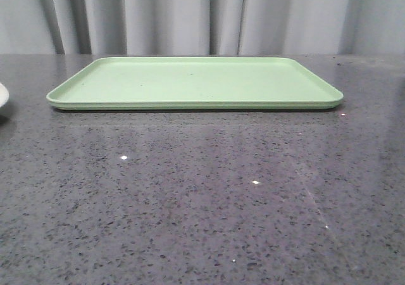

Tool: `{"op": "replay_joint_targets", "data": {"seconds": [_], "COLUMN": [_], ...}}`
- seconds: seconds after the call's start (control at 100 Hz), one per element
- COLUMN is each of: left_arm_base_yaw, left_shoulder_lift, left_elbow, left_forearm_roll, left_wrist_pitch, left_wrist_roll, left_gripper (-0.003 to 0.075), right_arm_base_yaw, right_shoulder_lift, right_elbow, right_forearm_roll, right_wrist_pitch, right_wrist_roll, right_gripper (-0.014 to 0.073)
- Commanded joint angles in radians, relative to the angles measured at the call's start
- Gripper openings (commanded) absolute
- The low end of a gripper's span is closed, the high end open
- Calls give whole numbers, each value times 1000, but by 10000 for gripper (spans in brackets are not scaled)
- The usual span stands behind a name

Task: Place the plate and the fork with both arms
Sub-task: 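Lower the left gripper and pinch the white plate's rim, then lift the plate with the left gripper and carry it over the tray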

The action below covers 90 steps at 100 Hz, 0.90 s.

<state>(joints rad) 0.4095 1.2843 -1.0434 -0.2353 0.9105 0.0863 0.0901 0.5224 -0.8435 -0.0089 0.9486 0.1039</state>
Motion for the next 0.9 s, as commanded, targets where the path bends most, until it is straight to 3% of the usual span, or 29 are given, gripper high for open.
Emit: {"op": "replay_joint_targets", "data": {"seconds": [0.0, 0.43, 0.89], "left_arm_base_yaw": [3, -9, -349], "left_shoulder_lift": [-55, -97, -2], "left_elbow": [-68, -164, -164], "left_forearm_roll": [-74, -334, -383], "left_wrist_pitch": [-10, 23, -175], "left_wrist_roll": [-1, -1, -78], "left_gripper": [-20, -20, -21], "right_arm_base_yaw": [-4, -4, -4], "right_shoulder_lift": [14, 14, 14], "right_elbow": [-30, -30, -30], "right_forearm_roll": [-2, -2, -2], "right_wrist_pitch": [-75, -75, -75], "right_wrist_roll": [-6, -6, -6], "right_gripper": [325, 325, 325]}}
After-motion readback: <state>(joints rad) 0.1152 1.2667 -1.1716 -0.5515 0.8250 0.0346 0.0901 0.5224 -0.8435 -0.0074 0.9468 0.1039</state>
